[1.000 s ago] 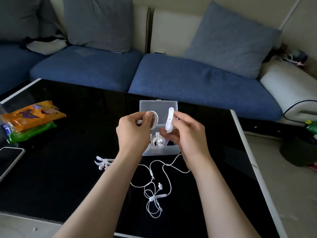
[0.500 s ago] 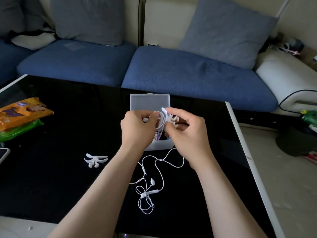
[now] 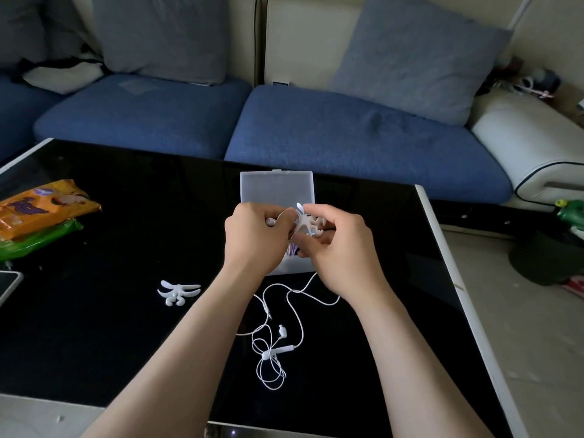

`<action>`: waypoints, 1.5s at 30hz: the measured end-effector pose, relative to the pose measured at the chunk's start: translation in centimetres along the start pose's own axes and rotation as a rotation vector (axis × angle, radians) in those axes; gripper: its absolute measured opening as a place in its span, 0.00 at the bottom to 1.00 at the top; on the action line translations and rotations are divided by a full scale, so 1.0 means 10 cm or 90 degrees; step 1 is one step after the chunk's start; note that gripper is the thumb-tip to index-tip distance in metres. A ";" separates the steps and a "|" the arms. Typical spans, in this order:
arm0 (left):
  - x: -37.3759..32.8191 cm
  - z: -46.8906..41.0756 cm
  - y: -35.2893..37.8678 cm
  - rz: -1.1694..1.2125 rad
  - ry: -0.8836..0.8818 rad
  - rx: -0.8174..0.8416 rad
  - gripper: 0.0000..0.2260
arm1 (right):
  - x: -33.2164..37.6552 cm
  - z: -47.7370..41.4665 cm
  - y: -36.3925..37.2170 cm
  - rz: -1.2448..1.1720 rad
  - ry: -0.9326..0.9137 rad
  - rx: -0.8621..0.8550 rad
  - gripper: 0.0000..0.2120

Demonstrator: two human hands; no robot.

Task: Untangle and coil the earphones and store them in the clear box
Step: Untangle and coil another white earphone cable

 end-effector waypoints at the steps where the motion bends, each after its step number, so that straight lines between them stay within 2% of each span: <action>1: 0.01 0.00 0.01 0.010 -0.004 0.006 0.12 | 0.01 0.00 0.00 0.025 -0.008 -0.009 0.20; 5: 0.06 -0.01 0.09 0.073 -0.032 0.061 0.10 | 0.02 -0.02 -0.02 0.096 -0.051 -0.058 0.15; 8: 0.12 -0.02 0.11 0.108 -0.059 0.079 0.10 | 0.05 -0.01 -0.03 0.125 -0.065 -0.073 0.18; 10: 0.17 -0.03 0.07 0.107 -0.078 0.062 0.11 | 0.07 0.00 -0.04 0.143 -0.072 -0.076 0.22; 13: 0.18 -0.03 -0.01 0.023 -0.064 0.021 0.13 | 0.06 -0.01 -0.05 0.171 -0.072 -0.076 0.25; 21: 0.26 -0.05 -0.06 0.013 -0.095 0.012 0.12 | 0.21 0.04 0.08 0.139 -0.140 -0.049 0.20; 23: 0.25 -0.04 -0.03 0.045 -0.109 0.027 0.12 | 0.22 0.07 0.15 0.149 -0.130 -0.011 0.19; 26: 0.21 -0.02 -0.01 0.069 -0.117 0.043 0.13 | 0.21 0.07 0.21 0.146 -0.112 0.028 0.26; 31: 0.19 -0.03 -0.03 0.029 -0.092 0.046 0.10 | 0.14 0.03 0.22 0.191 -0.097 0.043 0.28; 37: 0.26 -0.08 -0.07 0.020 -0.088 0.011 0.11 | 0.15 0.03 0.14 0.181 -0.097 -0.032 0.20; 43: 0.21 -0.07 -0.07 0.020 -0.068 0.000 0.10 | 0.18 0.03 0.12 0.171 -0.087 -0.060 0.23; 45: 0.19 -0.06 -0.07 0.011 -0.062 0.003 0.11 | 0.17 0.03 0.11 0.178 -0.084 -0.060 0.21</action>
Point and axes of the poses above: each hand's wrist, its own z-axis away from the middle knuckle, its own y-axis out of the palm, x = y × z, the point moved 7 cm from there along -z, towards the middle knuckle, and after that the axes turned 2 degrees about -z, right-handed, at the moved point
